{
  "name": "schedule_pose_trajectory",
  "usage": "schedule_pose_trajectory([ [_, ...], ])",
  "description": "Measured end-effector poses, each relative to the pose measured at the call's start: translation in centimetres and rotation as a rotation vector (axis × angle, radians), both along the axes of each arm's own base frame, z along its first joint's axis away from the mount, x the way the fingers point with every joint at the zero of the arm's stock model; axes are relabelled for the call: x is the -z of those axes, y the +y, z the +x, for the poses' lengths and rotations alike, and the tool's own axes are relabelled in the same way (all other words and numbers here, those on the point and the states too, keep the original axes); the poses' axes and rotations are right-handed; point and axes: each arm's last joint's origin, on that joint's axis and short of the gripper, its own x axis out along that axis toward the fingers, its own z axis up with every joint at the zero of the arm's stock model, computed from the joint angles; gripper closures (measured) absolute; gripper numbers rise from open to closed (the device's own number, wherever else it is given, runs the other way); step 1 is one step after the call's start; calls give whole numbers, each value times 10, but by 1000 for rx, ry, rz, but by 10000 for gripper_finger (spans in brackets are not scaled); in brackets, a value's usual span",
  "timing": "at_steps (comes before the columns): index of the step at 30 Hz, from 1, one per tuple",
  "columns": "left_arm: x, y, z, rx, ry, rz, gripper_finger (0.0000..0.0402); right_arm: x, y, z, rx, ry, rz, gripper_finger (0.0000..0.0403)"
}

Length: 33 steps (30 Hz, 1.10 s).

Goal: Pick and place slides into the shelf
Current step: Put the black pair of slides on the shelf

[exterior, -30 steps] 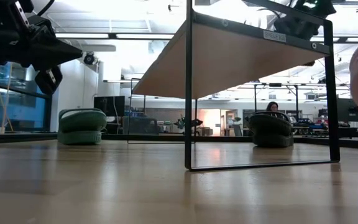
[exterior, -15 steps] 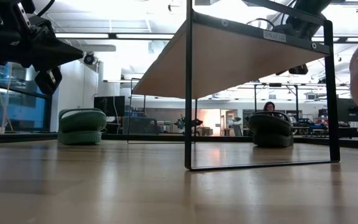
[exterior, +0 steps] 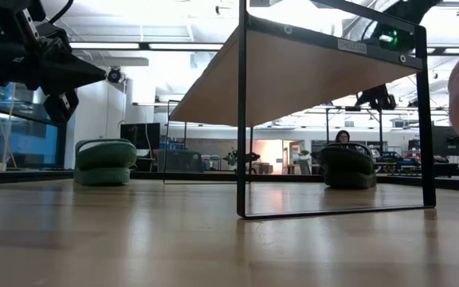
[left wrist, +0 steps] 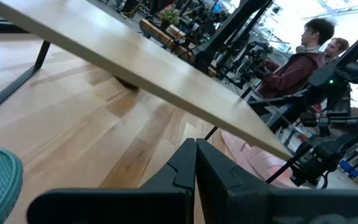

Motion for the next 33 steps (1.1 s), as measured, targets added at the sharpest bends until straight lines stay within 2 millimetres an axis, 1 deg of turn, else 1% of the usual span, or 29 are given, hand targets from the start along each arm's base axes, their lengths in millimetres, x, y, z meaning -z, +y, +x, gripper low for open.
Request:
schedule_pose_trajectory([
  [4,1,0,0,0,8,0,401,19,3,-2,6,32,21,274],
  [10,1,0,0,-1,14,0,401,35,-2,-1,41,54,-33,274],
  [16,1,0,0,-1,14,0,401,36,-9,5,69,31,-88,274],
  [23,1,0,0,-2,14,0,401,36,-8,13,25,39,-146,274],
  [29,1,0,0,-2,13,-2,401,38,-9,15,28,49,-145,274],
  [33,1,0,0,-2,12,-2,401,44,-12,16,31,61,-114,274],
])
